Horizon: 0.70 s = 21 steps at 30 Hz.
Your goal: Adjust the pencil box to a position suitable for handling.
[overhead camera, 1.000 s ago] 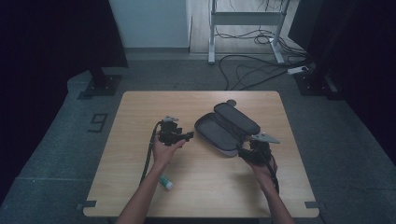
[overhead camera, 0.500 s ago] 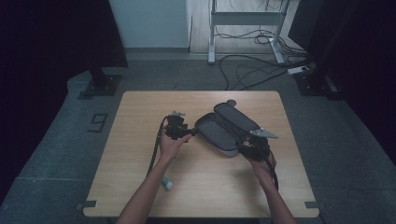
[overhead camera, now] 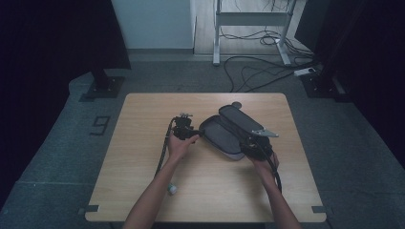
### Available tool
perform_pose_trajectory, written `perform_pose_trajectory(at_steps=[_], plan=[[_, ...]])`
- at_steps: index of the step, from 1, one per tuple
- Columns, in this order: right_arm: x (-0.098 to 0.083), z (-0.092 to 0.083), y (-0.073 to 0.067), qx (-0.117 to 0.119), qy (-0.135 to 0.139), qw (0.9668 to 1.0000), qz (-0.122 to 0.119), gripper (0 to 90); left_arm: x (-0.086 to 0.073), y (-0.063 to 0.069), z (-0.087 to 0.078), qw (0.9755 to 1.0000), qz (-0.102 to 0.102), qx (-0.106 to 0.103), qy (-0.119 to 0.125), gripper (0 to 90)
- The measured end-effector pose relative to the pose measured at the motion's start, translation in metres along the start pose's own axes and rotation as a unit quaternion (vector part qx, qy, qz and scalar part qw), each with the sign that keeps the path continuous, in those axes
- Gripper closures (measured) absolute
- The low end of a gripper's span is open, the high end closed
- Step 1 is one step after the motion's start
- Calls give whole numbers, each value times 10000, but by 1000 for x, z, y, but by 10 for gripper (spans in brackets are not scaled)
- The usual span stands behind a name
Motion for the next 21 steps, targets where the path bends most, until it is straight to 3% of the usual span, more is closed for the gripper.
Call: perform_pose_trajectory(at_steps=[3, 11, 12, 21], plan=[[-3, 4, 3, -38, -46, 10000, 39, 405, 0, -1, 4, 10000, 36, 34, -79, 372], [-7, 8, 8, -65, -121, 9999, 76, 420, 6, -5, 17, 9999, -54, 124, 18, 373], [-8, 9, 9, -63, -142, 9998, 94, 425, 4, -10, 22, 9997, -72, 174, -129, 372], [-17, 13, 13, -33, -288, 9994, 174, 440, 1, -14, 31, 9995, -40, 248, -206, 401]])
Point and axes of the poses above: each handheld gripper's, and its own axes: z roughly forward along the jaws, x roughly out of its top, y roughly to its right, the point moved 6 cm from there along z, roughly forward along the jaws, and after that the axes turned 11 degrees about y, right-handed, at the moved point
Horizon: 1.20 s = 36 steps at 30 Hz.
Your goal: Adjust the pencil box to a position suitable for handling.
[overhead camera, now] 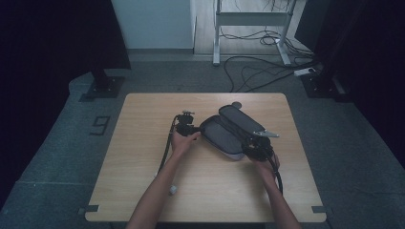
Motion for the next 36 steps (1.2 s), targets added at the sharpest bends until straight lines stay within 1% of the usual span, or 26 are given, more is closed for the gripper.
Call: perform_pose_trajectory(at_steps=[2, 6, 9, 15, 16, 17, 18, 20, 22, 23, 25, 27, 28, 29, 30, 33, 36], plan=[[-1, 1, 0, 23, -14, 10000, 34, 452, -1, 1, 1, 10000, 57, -10, -13, 426], [-1, 2, -2, 22, -18, 10000, -30, 481, -2, 3, 4, 9999, 122, -15, -49, 477], [-3, 4, -3, 24, -60, 10000, -35, 490, -3, 4, 6, 9998, 175, -42, -56, 502], [-5, 7, -3, 48, -120, 9999, 3, 536, -4, 3, 7, 9997, 214, -106, -95, 566], [-6, 8, -3, 45, -141, 9999, -11, 567, -5, 3, 7, 9996, 221, -124, -95, 597], [-6, 8, -3, 45, -141, 9999, -11, 567, -5, 3, 7, 9996, 221, -124, -95, 613], [-6, 9, -3, 25, -146, 9999, -29, 578, -5, 4, 8, 9996, 242, -137, -108, 613], [-8, 11, -3, -41, -185, 9998, -70, 600, -6, 4, 9, 9994, 269, -153, -122, 655], [-9, 12, -1, -61, -197, 9998, -34, 618, -6, 4, 9, 9995, 256, -161, -122, 675], [-9, 12, 0, -71, -203, 9998, -25, 640, -6, 3, 9, 9995, 237, -168, -127, 697], [-9, 12, 0, -88, -209, 9997, -46, 652, -6, 3, 9, 9995, 229, -167, -124, 703], [-9, 12, 2, -130, -215, 9996, -100, 704, -6, 3, 9, 9996, 231, -137, -131, 741], [-9, 12, 2, -130, -215, 9996, -100, 704, -6, 3, 9, 9996, 231, -137, -131, 753], [-9, 12, 3, -188, -200, 9995, -125, 760, -5, 4, 9, 9996, 211, -120, -127, 764], [-9, 12, 3, -188, -200, 9995, -125, 760, -5, 4, 9, 9996, 211, -120, -127, 774], [-7, 10, 4, -237, -148, 9995, -138, 823, -5, 4, 7, 9995, 201, -141, -178, 789], [-6, 10, 4, -240, -119, 9995, -140, 837, -5, 4, 6, 9995, 178, -163, -213, 800]])
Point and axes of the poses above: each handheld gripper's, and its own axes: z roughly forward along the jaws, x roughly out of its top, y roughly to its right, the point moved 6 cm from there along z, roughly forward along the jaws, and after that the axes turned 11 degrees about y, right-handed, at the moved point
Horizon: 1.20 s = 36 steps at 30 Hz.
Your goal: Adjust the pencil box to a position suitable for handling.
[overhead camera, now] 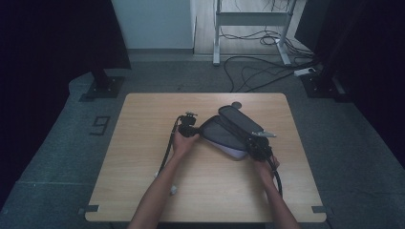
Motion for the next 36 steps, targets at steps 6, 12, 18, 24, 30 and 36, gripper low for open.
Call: perform_pose_trajectory(at_steps=[6, 12, 18, 24, 30, 36], plan=[[5, -5, 0, -28, 166, 9998, -60, 846, 0, 1, -4, 10000, 31, -31, -39, 844], [9, -11, 3, -18, 273, 9996, -21, 854, 2, 2, -10, 9998, -46, -185, -32, 859], [12, -16, 1, 33, 360, 9993, -57, 856, 4, 3, -21, 9997, -5, -232, 19, 863], [20, -28, -6, 119, 563, 9983, -69, 856, 10, 6, -43, 9994, 50, -270, 195, 863], [25, -34, -15, 212, 686, 9973, -148, 856, 7, 3, -56, 9992, 6, -295, 264, 864], [29, -34, -17, 218, 685, 9973, -180, 856, 6, 1, -58, 9991, -17, -327, 255, 864]])
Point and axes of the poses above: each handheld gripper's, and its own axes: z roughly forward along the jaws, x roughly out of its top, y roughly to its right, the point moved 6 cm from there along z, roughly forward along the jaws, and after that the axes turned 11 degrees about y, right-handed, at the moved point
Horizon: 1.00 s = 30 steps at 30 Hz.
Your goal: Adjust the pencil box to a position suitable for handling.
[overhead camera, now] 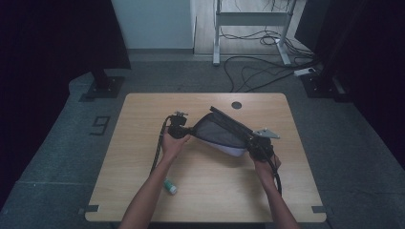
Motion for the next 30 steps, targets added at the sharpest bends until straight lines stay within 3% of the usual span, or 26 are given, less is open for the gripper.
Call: perform_pose_trajectory(at_steps=[13, 30], plan=[[12, -9, -3, 6, 135, 9999, -103, 857, 4, 7, -17, 9998, 172, -29, 98, 864], [20, -15, -12, 121, 258, 9992, -277, 858, 1, 8, -38, 9996, 158, -146, 201, 861]])
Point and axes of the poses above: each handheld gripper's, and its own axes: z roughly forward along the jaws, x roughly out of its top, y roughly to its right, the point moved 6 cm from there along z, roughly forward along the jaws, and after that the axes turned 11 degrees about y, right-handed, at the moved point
